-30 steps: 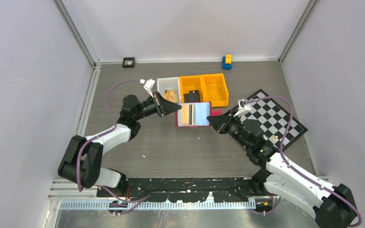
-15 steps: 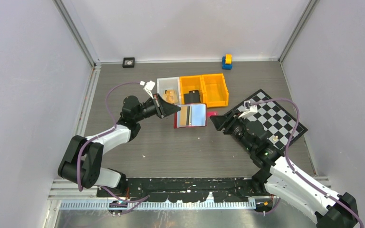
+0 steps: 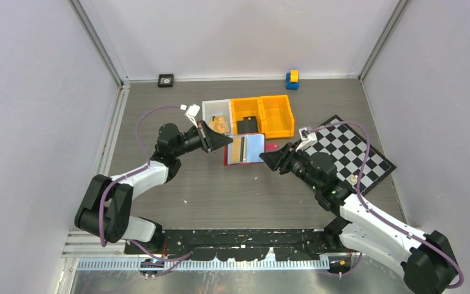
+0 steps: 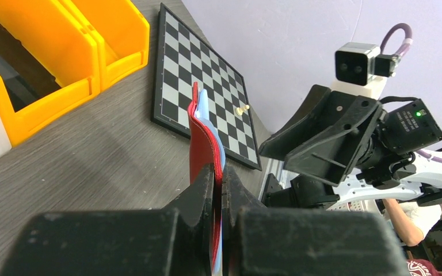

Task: Take the credit cards out of the card holder
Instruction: Remove the credit card from the card holder.

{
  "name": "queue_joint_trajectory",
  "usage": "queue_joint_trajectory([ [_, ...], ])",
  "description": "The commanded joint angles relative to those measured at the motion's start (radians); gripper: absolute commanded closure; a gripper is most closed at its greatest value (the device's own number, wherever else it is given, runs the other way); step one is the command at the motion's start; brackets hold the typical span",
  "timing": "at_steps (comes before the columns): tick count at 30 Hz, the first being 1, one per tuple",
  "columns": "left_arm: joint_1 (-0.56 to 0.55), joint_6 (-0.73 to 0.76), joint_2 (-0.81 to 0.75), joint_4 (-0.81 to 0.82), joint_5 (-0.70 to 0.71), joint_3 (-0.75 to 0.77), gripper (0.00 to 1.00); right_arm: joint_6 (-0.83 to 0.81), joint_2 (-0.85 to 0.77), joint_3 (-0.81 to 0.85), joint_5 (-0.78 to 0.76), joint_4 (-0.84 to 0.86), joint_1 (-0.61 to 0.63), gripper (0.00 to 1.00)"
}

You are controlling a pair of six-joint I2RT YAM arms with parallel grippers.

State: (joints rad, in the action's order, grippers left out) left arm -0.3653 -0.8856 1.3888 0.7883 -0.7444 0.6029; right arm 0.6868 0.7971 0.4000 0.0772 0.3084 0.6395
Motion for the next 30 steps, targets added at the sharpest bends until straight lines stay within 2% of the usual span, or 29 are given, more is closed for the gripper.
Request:
queue_joint_trajectory([
  [1,-0.004,0.000,-0.028,0.040,-0.008,0.010,1.00,-0.007,0.071,0.046,0.041,0.090,0.000,0.62],
  [5,-0.004,-0.014,-0.024,0.058,-0.010,0.007,1.00,0.004,0.114,0.061,0.007,0.086,0.000,0.70],
  [9,-0.005,-0.026,-0.018,0.070,-0.013,0.007,1.00,0.009,0.131,0.066,0.001,0.086,0.000,0.73],
  [21,-0.004,-0.064,-0.001,0.106,-0.029,0.006,1.00,0.020,0.174,0.075,0.017,0.107,-0.001,0.76],
  [27,-0.004,-0.117,0.032,0.165,-0.058,0.011,1.00,0.045,0.240,0.072,0.085,0.218,-0.001,0.75],
  [30,-0.004,-0.150,0.054,0.216,-0.082,0.015,1.00,0.053,0.270,0.061,0.110,0.287,-0.004,0.71],
])
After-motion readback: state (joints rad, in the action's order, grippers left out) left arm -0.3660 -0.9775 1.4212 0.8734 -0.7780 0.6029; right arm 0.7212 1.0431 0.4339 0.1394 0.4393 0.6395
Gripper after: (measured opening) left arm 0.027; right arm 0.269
